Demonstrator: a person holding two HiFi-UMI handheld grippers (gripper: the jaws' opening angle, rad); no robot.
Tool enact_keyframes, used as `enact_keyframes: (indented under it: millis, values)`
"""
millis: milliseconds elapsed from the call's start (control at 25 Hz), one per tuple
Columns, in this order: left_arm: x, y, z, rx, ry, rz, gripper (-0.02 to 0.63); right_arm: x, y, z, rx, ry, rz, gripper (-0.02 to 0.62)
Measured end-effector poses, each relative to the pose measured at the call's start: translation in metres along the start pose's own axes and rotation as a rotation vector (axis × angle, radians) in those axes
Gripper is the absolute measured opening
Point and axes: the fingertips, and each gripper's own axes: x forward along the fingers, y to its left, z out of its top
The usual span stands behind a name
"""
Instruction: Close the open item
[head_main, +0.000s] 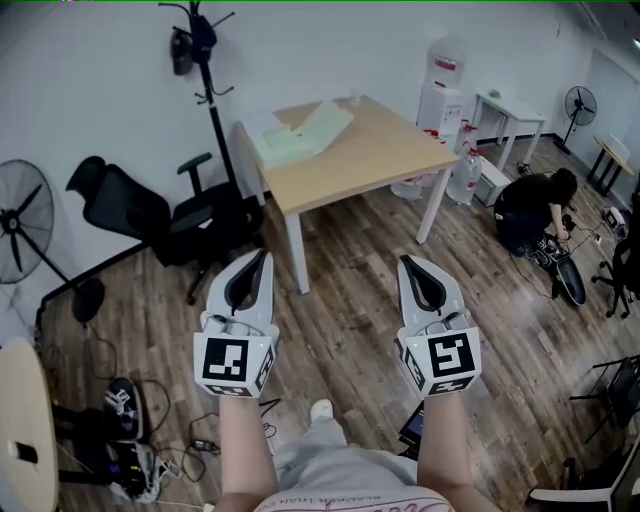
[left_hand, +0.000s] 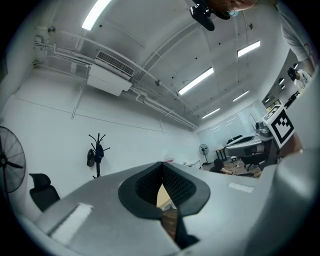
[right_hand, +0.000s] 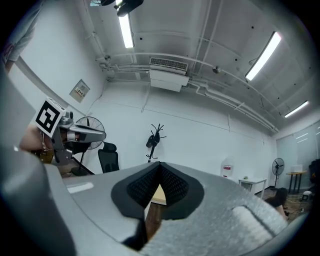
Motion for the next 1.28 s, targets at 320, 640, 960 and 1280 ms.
enact_keyframes:
  millis: [320,640,960,1280]
  values:
    - [0.065,0.046,-0.025,0.006,-0.016,0.001,0.014,0.078,-0.017,-0.011,-0.031,0.006,0.004,0.0]
    - [0.12,0.084,-0.058,-0.002,0.016,-0.014,0.014,0.146,-0.027,-0.026,-0.025,0.016,-0.013,0.0]
    - [0.152,0.107,-0.075,-0.005,0.019,0.001,0.014,0.184,-0.037,-0.043,-0.017,0.024,0.002,0.002]
    - [0.188,0.129,-0.098,-0.006,0.048,0.031,0.014,0.226,-0.058,-0.051,-0.015,0.011,0.007,0.002]
